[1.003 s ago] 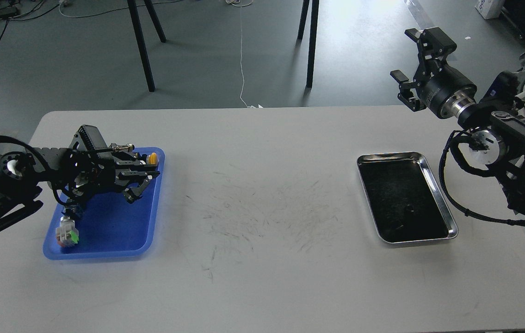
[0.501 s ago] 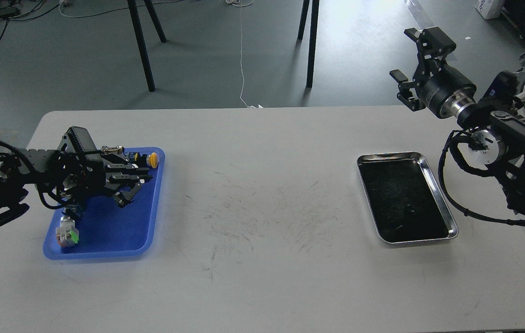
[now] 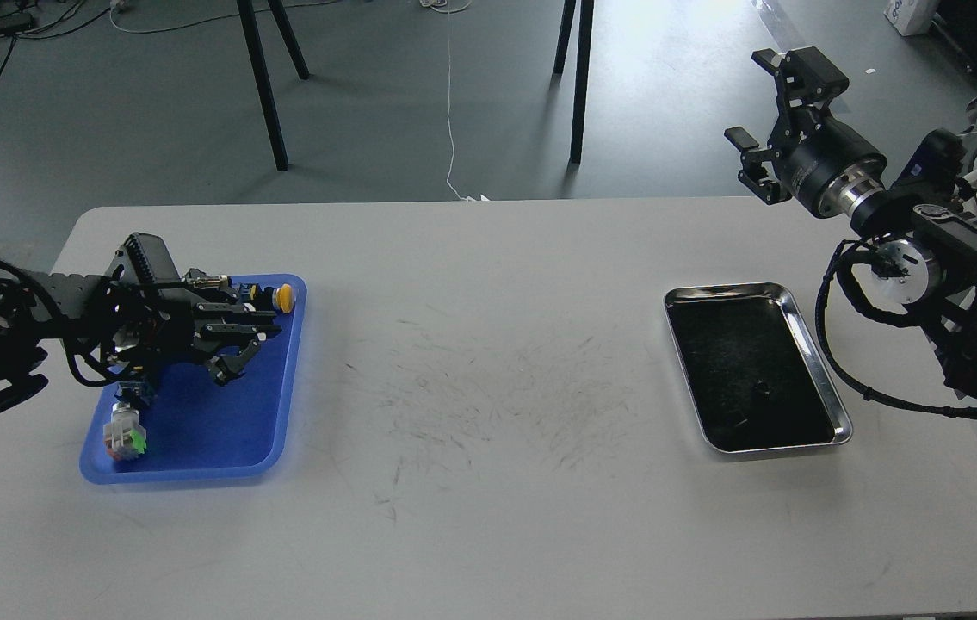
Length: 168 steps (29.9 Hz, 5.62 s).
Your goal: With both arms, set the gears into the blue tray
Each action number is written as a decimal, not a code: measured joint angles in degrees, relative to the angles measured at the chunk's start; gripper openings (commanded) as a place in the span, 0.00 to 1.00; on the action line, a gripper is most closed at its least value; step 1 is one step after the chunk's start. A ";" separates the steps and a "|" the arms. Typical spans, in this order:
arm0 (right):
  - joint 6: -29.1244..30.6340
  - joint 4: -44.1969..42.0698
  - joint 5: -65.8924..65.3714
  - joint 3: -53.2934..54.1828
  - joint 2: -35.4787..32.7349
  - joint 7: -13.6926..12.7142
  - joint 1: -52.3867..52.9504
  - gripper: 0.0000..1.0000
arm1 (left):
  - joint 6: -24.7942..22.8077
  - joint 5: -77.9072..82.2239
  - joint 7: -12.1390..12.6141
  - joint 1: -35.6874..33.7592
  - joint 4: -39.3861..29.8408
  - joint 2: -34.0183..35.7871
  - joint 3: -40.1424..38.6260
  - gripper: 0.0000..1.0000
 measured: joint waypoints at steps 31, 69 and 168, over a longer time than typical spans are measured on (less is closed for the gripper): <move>-0.15 0.07 0.00 -0.09 -0.59 0.00 0.20 0.98 | -2.25 -11.02 0.00 -4.31 -2.22 2.02 -0.17 0.74; 0.53 1.91 -0.61 -2.51 -6.17 0.14 -0.35 0.98 | -7.90 -58.56 0.01 -4.59 -1.49 -10.46 -18.12 0.94; 0.56 18.43 -43.49 -24.54 -23.84 7.91 -1.70 0.98 | -8.90 -92.63 0.00 10.57 2.49 -23.66 -42.92 0.98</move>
